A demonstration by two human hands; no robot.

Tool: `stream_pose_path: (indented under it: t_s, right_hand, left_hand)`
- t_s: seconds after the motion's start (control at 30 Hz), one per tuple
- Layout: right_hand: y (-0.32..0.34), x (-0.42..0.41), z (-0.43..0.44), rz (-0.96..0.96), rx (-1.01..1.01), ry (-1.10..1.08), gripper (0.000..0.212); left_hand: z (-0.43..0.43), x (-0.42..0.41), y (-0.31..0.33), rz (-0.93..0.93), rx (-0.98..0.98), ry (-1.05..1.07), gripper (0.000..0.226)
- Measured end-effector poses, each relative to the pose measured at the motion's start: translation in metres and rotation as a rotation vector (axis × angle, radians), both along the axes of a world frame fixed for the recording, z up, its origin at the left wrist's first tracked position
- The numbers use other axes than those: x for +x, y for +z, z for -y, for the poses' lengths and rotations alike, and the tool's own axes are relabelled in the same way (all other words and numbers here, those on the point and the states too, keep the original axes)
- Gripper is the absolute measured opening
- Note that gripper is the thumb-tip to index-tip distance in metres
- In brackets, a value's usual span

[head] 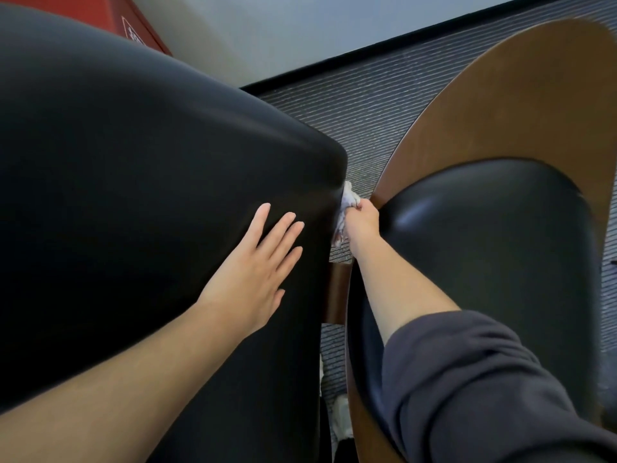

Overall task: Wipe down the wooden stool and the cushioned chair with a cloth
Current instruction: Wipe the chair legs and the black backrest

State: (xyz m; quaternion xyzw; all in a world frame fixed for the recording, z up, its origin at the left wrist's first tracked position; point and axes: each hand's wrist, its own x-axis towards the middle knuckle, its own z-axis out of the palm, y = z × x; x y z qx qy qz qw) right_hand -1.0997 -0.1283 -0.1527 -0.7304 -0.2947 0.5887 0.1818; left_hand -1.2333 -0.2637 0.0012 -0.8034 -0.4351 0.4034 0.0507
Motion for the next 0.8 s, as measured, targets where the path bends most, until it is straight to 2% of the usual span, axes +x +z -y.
stream_pose_path:
  t_s: [0.1, 0.23, 0.4, 0.53, 0.63, 0.8]
  right_hand:
    - [0.007, -0.003, -0.016, 0.038, 0.053, 0.008, 0.013]
    - [0.032, -0.012, -0.053, -0.036, 0.128, -0.044, 0.021]
    - [0.030, -0.006, -0.059, 0.042, 0.196, 0.198, 0.026]
    - [0.043, -0.011, -0.068, 0.113, 0.460, 0.384, 0.029]
    - [0.054, -0.015, -0.070, 0.179, 0.560, 0.539, 0.032]
    - [0.071, -0.021, -0.062, 0.178, 0.685, 0.626, 0.034]
  left_hand:
    - [-0.001, 0.000, 0.001, 0.009, -0.001, -0.003, 0.070]
    - [0.000, 0.000, 0.000, 0.022, 0.005, -0.005, 0.070]
    - [0.001, -0.001, -0.001, 0.024, 0.013, -0.011, 0.070]
    - [0.000, -0.001, -0.001, 0.026, 0.014, -0.016, 0.070]
    - [-0.001, -0.001, -0.001, 0.032, 0.009, -0.011, 0.070]
    - [-0.001, -0.001, -0.003, 0.021, 0.014, -0.010, 0.070]
